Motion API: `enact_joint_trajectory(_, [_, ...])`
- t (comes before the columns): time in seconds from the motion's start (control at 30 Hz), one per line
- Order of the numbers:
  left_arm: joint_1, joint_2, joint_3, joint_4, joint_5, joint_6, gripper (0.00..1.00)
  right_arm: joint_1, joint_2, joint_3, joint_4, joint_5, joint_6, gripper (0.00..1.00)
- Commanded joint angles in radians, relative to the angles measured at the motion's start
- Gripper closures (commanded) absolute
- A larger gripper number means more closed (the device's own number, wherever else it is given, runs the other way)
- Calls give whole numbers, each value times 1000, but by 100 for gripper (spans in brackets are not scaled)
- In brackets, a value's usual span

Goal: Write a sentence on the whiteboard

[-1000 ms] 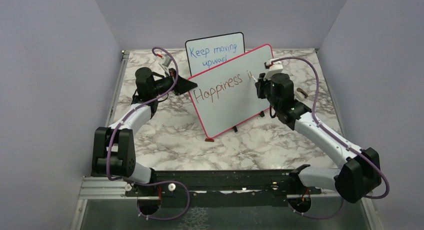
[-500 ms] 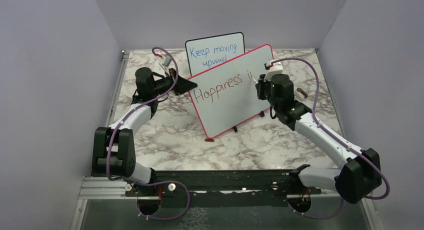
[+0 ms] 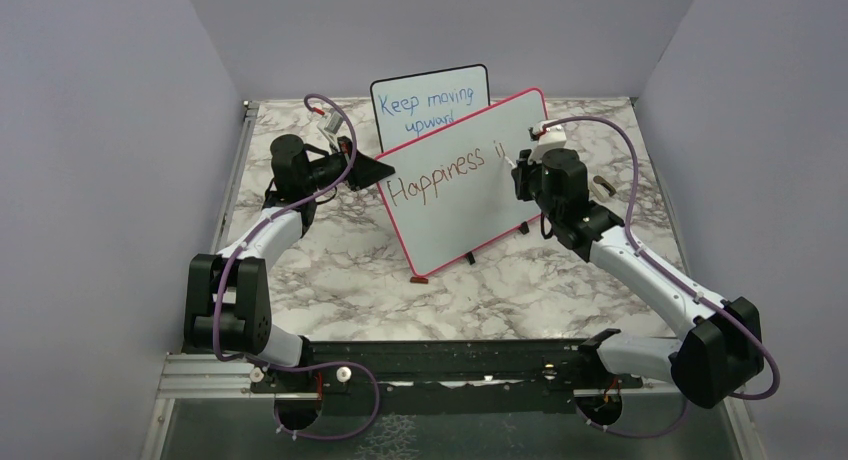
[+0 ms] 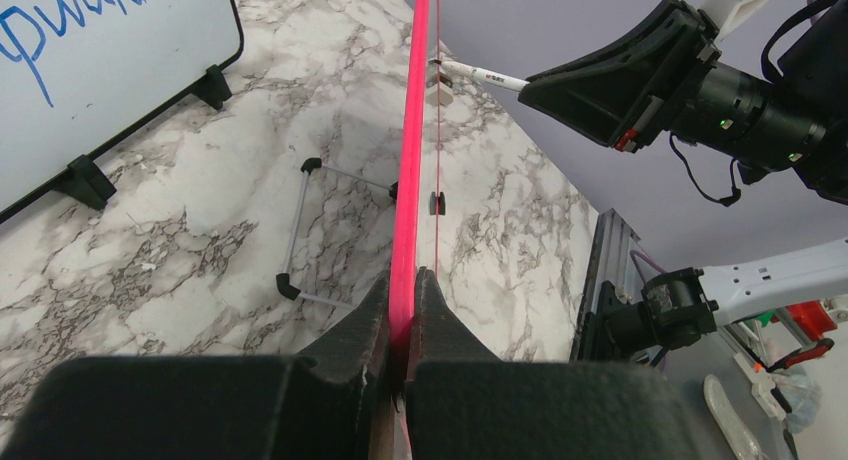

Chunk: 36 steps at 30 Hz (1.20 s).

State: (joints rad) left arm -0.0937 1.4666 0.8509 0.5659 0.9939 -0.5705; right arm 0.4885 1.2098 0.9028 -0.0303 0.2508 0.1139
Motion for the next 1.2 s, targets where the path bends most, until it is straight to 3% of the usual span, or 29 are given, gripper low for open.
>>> enact_joint_trajectory(0.0, [-4, 28, -5, -75, -9, 78, 100, -8, 13, 18, 21, 5, -8, 99])
enact_joint_trajectory(1.17, [-3, 31, -4, -75, -8, 77, 100, -32, 67, 89, 84, 20, -19, 99])
